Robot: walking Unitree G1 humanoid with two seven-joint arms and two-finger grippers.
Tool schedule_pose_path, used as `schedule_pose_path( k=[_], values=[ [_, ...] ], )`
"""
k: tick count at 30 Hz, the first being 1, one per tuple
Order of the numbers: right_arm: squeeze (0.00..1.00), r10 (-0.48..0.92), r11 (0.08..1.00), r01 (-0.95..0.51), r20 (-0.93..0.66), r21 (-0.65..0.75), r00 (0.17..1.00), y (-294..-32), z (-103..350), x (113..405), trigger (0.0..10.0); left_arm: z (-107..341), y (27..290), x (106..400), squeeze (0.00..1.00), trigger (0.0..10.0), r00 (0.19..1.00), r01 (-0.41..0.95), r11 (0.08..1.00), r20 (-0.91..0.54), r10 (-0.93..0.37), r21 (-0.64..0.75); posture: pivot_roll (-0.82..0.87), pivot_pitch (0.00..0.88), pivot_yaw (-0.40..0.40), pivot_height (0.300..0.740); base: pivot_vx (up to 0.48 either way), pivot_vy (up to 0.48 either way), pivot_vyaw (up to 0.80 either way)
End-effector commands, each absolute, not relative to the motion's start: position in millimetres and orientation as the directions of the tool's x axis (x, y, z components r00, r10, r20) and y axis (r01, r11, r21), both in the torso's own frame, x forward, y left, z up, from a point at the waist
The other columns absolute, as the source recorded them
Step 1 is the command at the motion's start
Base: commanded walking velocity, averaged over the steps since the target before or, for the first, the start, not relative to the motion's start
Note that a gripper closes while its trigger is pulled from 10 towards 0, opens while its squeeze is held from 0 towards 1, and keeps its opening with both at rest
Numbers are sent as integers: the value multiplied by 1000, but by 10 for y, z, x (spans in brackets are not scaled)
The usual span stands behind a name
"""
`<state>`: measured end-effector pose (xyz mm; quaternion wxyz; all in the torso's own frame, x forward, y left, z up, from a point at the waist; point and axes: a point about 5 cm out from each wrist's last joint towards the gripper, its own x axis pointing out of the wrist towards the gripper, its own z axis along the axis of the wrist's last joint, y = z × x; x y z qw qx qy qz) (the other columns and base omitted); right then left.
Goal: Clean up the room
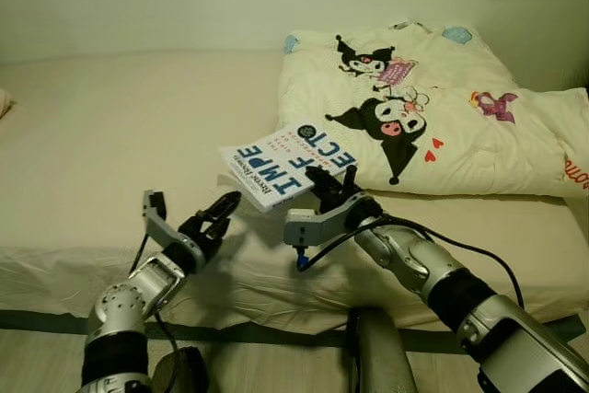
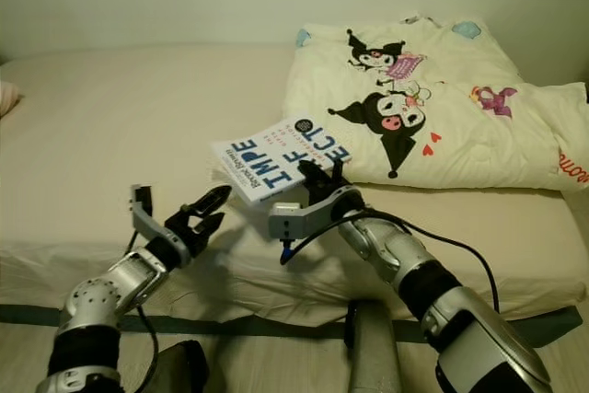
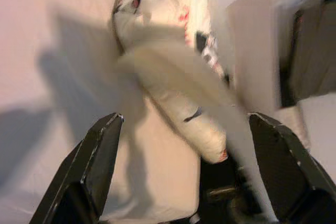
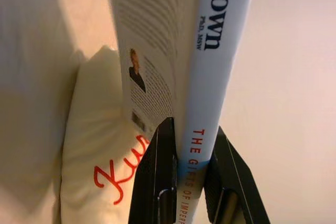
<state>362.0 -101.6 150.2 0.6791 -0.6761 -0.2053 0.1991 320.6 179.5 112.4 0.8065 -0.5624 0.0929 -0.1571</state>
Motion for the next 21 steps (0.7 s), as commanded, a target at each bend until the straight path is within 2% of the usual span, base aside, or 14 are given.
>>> schedule_pose_path(
  k=[1,6,10,16,19,21],
  values=[
    [0,570,20,23,31,-1000,821,-964,1523,3614,10000,1120,1865,3136,0,10000,945,166,273,74,-320,-947,-85,156,87,505,0,0,0],
    [0,559,21,13,23,-1000,829,-985,1491,3621,10000,1324,1773,3068,0,10000,936,273,199,213,-279,-941,-85,156,87,505,0,0,0],
    [0,554,22,11,22,-1000,833,-984,1478,3627,10000,1319,1683,3031,0,10000,923,296,191,229,-308,-936,-84,156,86,505,0,0,0],
    [0,557,26,11,24,-1000,830,-934,1476,3635,10000,1227,1437,3006,0,10000,914,272,278,158,-374,-921,-86,154,83,505,0,0,0],
    [0,563,43,28,48,-999,825,-889,1534,3649,10000,1106,1430,3027,0,10000,941,200,343,82,-330,-918,-94,150,84,505,0,0,0],
    [0,563,45,30,50,-999,825,-888,1543,3652,10000,1093,1439,3032,0,10000,945,189,346,74,-319,-919,-94,150,84,505,0,0,0]
  ],
)
